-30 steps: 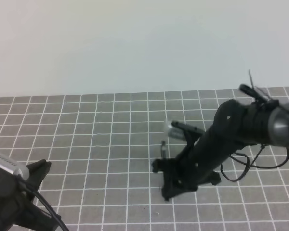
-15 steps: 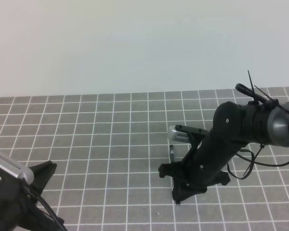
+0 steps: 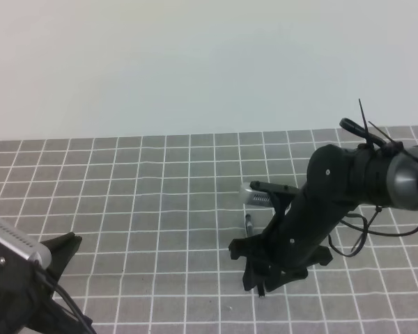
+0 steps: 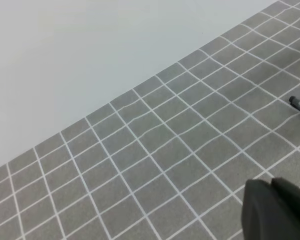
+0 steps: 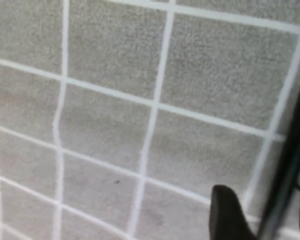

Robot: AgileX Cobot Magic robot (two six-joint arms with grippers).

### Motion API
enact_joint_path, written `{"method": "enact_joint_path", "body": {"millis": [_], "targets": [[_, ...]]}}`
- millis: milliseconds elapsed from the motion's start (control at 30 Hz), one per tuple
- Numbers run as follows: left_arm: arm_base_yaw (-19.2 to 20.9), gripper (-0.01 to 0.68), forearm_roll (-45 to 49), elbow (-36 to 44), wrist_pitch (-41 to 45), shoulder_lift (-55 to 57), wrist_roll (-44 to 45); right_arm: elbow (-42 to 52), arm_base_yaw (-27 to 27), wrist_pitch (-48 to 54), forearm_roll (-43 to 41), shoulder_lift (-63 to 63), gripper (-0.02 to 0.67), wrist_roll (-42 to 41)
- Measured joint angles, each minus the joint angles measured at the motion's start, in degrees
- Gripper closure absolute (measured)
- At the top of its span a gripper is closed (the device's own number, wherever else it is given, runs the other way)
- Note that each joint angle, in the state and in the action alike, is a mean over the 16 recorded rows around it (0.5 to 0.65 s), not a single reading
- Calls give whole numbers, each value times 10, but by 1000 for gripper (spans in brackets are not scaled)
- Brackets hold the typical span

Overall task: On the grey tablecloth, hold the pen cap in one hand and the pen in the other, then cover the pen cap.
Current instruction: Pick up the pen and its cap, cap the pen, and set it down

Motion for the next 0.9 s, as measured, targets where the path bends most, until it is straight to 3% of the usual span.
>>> {"method": "enact_joint_path", "body": {"millis": [200,467,700,900], "targets": [[0,672,0,0,0,0,1,-9,0,6,6,-28,299,-10],[0,672,0,0,0,0,-3,-12,0,24,8,-84,338,-27],[0,672,-3,0,0,0,-4,-11,1,41,16,-132,472,-59],[0,672,-3,0,0,0,-4,-11,3,47,80,-190,588,-124]]}}
